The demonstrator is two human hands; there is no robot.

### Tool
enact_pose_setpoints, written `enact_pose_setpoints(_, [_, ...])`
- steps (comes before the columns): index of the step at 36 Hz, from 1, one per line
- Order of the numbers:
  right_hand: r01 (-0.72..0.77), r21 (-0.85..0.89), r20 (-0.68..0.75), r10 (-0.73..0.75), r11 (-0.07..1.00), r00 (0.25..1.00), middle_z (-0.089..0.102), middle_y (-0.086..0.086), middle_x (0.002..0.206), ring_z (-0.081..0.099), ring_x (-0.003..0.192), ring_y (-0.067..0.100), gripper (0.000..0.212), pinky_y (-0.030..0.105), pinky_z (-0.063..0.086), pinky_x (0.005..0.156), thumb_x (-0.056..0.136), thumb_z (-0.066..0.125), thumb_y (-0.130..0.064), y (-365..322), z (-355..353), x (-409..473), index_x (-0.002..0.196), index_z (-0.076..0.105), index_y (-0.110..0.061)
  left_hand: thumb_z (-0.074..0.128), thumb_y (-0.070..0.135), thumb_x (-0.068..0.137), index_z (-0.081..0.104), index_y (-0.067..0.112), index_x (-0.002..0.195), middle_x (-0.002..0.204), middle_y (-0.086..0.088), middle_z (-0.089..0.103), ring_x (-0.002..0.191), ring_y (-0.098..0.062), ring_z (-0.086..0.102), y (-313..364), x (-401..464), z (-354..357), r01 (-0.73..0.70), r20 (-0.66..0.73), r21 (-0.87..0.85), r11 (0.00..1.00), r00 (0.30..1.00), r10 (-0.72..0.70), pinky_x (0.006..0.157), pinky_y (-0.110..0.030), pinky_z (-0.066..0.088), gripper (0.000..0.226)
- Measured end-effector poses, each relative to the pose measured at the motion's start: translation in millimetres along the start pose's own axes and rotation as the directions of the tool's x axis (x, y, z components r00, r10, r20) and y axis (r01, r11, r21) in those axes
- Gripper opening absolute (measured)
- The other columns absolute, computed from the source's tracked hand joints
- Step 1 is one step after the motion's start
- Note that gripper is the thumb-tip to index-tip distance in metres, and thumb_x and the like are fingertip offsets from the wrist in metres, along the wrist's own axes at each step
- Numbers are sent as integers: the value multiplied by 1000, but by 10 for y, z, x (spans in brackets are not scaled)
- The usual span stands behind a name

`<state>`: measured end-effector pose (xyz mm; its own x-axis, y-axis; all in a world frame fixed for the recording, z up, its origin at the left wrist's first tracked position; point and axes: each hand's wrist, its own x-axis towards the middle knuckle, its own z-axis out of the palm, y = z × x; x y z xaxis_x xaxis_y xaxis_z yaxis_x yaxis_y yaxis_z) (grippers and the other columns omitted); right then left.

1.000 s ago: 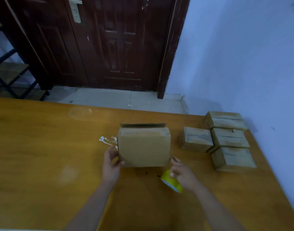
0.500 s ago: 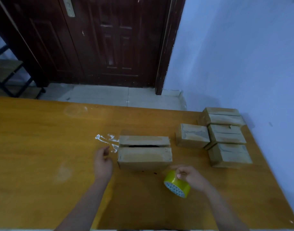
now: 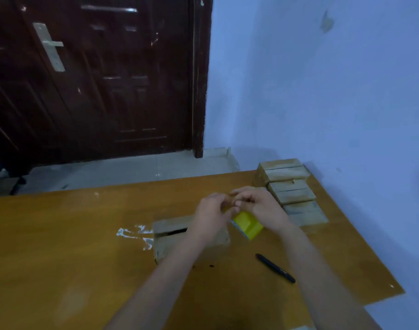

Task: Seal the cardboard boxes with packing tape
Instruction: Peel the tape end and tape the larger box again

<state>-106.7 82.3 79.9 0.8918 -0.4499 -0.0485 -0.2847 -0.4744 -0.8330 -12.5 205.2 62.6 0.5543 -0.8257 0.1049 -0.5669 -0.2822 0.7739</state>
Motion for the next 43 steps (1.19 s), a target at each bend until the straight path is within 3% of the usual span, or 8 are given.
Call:
enact_pose_setpoints(5, [86, -48, -144, -92, 995, 985, 64, -3, 96, 59, 97, 14, 11, 23, 45, 86, 85, 64, -3, -87, -31, 36, 83, 75, -6, 71, 24, 83, 47, 12, 56, 58, 2, 47, 50, -4, 41, 113, 75, -114, 88, -78, -83, 993, 993, -94, 45, -16, 33, 38])
enact_pose_setpoints(8, [100, -51, -236, -110, 994, 966, 64, -4, 90, 60, 90, 12, 11, 21, 44, 84, 84, 65, -4, -147, -18, 37, 86, 75, -6, 74, 25, 79, 54, -1, 61, 61, -16, 56, 56, -11, 42, 99, 143, -170, 95, -104, -145, 985, 988, -111, 57, -36, 38, 38])
enact_pose_setpoints(11, [62, -24, -246, -66, 998, 967, 66, 3, 111, 58, 108, 13, 25, 23, 42, 95, 91, 60, -13, -213, -14, 49, 113, 68, -7, 72, 28, 82, 60, 9, 58, 62, -13, 63, 62, -25, 56, 69, 252, -216, 142, -63, -211, 967, 985, -159, 65, -37, 48, 33])
enact_pose_setpoints(14, [-20, 102, -222, 42, 995, 974, 56, -2, 128, 48, 123, 10, 53, 25, 36, 104, 94, 56, -26, -281, -50, 38, 142, 39, -12, 71, 26, 81, 57, 13, 50, 57, -10, 61, 65, -34, 66, 95, 370, -307, 229, -34, -340, 912, 966, -255, 66, -42, 58, 36])
enact_pose_setpoints(19, [75, 346, -204, -3, 935, 979, 68, -11, 79, 63, 76, 5, 12, 22, 47, 68, 93, 55, -30, -403, -245, -92, 93, 64, -22, 60, 6, 91, 55, 7, 65, 43, -1, 60, 38, -12, 60, 246, 438, -452, 369, 53, -606, 705, 903, -427, 39, -19, 49, 26])
enact_pose_setpoints(28, [261, 608, -228, -150, 750, 962, 70, -5, 75, 65, 69, 8, 29, 18, 50, 61, 77, 63, -25, -415, -395, -106, 98, 62, -6, 51, 10, 95, 62, 4, 79, 53, -8, 66, 43, -16, 63, 420, 403, -663, 446, 217, -747, 493, 865, -452, 38, -20, 49, 21])
enact_pose_setpoints(36, [161, 549, -117, -115, 821, 986, 70, -3, 82, 65, 78, 13, 27, 27, 50, 71, 76, 66, -30, -484, -303, 97, 96, 66, -13, 61, 12, 90, 63, 4, 77, 60, -9, 63, 49, -20, 61, 277, 337, -818, 303, -22, -716, 629, 891, -454, 56, -26, 47, 16])
enact_pose_setpoints(43, [24, 174, 102, -42, 985, 994, 69, 10, 85, 65, 78, 18, 49, 31, 46, 73, 69, 70, -51, -540, -256, 205, 93, 68, -8, 60, 8, 90, 61, 2, 69, 53, -5, 65, 44, -13, 62, -63, 259, -921, 267, -96, -798, 540, 828, -552, 56, -26, 49, 22])
